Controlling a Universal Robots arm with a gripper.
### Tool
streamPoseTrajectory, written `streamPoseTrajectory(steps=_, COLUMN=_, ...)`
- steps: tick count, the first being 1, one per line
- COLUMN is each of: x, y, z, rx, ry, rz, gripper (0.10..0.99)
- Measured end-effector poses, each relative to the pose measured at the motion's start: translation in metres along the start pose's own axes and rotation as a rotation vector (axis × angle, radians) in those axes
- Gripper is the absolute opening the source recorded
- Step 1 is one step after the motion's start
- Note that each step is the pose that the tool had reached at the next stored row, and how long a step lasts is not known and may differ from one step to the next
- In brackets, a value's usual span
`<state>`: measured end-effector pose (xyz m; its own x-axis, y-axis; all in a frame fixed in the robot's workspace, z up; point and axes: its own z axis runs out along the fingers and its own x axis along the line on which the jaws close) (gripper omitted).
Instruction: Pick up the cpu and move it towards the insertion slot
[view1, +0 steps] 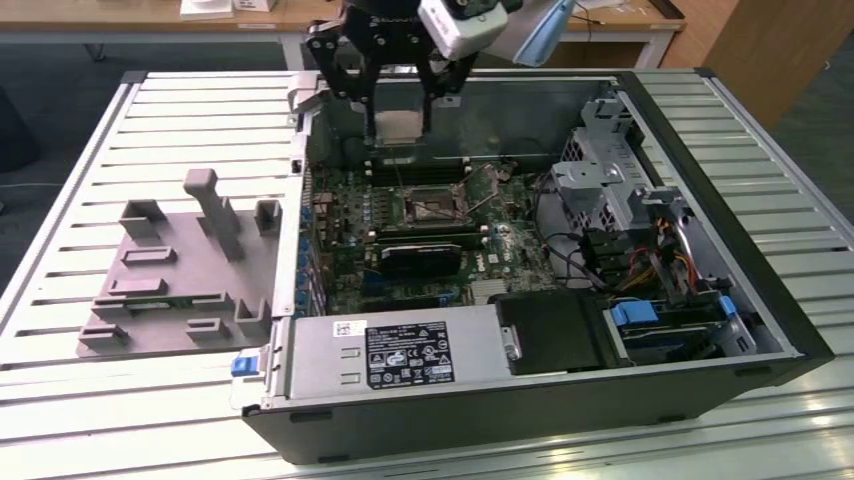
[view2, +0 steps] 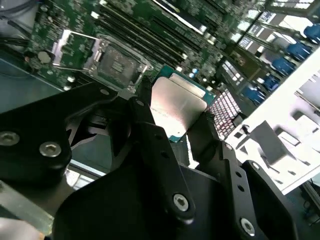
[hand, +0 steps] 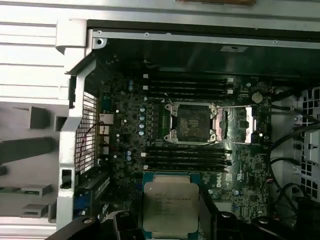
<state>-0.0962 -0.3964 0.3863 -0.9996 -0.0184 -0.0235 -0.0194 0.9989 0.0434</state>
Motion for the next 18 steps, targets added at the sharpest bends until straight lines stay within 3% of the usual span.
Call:
streamPoseTrajectory(steps=9, x=-0.0391, y=-0.0008, z=0.001, rx=0.0, ry=0.0013, rz=0.0, gripper=0.537)
streamPoseTrajectory(steps=13, x=-0.0492, y=-0.0004, z=0.0022, rx=0.0, ry=0.0014, rz=0.0, gripper=0.537)
streamPoseTrajectory(steps=18, x=-0.0552, y=0.0044, z=0.0049, rx=0.0, ry=0.0014, rz=0.0, gripper=0.537)
